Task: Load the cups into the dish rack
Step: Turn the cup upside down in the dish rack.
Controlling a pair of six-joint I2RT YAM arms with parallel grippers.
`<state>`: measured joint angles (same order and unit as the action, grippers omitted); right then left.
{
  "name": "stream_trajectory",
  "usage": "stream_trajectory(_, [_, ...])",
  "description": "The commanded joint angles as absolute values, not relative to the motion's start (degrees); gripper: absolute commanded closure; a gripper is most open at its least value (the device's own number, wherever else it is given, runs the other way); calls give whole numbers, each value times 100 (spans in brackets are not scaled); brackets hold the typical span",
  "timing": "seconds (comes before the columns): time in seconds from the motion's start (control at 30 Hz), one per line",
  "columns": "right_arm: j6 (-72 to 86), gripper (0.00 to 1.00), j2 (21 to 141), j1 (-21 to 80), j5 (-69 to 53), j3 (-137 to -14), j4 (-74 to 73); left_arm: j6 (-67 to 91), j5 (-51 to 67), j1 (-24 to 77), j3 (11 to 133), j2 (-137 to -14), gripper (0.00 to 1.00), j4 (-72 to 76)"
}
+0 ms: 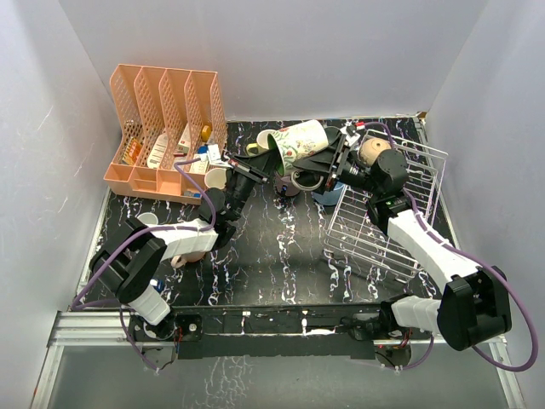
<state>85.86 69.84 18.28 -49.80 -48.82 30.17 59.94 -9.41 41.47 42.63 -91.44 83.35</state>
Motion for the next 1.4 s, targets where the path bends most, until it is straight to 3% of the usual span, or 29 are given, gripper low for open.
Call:
stream_trajectory(0.0, [8754,27,6888,1751,-4798,-4874,3568,6141,-556,4272,4487,-8975,100,9613])
stream_trajectory(0.2, [8784,41,6886,1688,-4790,-4860,3594,6189,-494,4285,4314,-9035,100,9832])
stream_trajectory(0.3, [8757,55,6882,1679,-4793,-4845,3596,6156,-506,4291,4276,-9027,100,9828])
stream_trajectory(0.4, [8750,76,6888,1674,-4799,-4818,3604,6130,-494,4298,4256,-9029,100,9828])
stream_trajectory(0.53, [8737,91,6892,1661,-4820,-4777,3631,6072,-472,4298,4220,-9021,100,9827])
stream_trajectory(0.7, [8731,92,6905,1597,-4920,-4745,3864,6020,-474,4307,4100,-8958,100,9784])
stream_trajectory(1.0, [8836,92,6915,1385,-4992,-4705,4211,6189,-660,4307,3456,-8630,57,9687])
stream_trajectory(1.37, [8436,92,6956,961,-5142,-4669,4259,6008,-770,4307,2290,-7453,33,8839])
